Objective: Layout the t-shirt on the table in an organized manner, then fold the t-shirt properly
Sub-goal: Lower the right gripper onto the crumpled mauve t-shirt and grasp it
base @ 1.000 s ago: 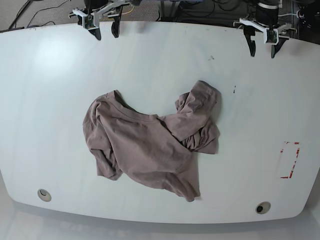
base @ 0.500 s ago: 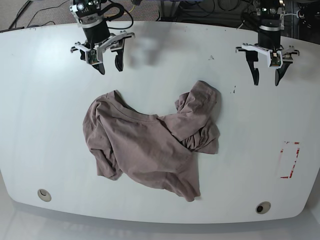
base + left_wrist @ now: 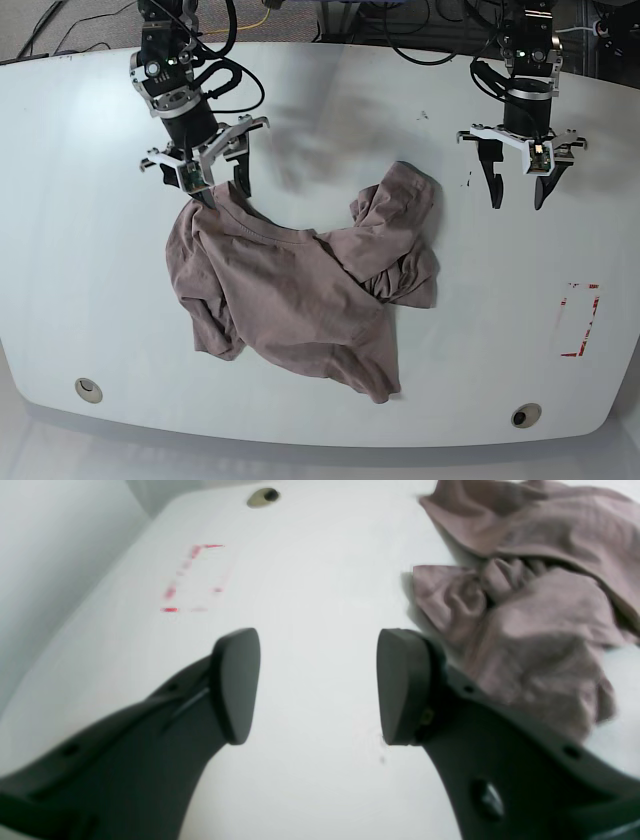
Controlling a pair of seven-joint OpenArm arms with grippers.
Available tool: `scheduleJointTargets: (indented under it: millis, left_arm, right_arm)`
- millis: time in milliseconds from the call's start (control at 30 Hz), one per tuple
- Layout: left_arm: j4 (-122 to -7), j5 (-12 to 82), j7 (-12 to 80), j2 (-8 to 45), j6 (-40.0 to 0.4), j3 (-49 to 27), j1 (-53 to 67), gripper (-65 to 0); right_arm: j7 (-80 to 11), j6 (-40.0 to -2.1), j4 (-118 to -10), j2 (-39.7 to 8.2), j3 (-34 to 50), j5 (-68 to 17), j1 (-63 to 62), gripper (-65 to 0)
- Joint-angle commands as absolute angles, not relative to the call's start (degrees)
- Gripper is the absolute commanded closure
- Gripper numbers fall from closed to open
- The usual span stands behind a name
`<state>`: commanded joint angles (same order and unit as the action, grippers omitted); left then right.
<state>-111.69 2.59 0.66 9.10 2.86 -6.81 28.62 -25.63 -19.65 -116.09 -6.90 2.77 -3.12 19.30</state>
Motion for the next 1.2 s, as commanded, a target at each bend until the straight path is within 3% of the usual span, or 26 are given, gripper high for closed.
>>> scheduleJointTargets:
  millis: [500,1200]
  left_arm:
    - [-111.69,2.68,0.66,9.01,2.86,-8.22,29.32,-34.9]
    - [-111.69,2.59,0.66,9.36,2.86,-8.22,29.85,-34.9]
  right_arm:
    - [-29.41,-19.47,-103.25,-6.99,-7.60,-3.12,4.62,-30.9]
    - [-25.36,-19.47,-80.84,-6.99,-16.13,-3.03,-9.71,-30.8]
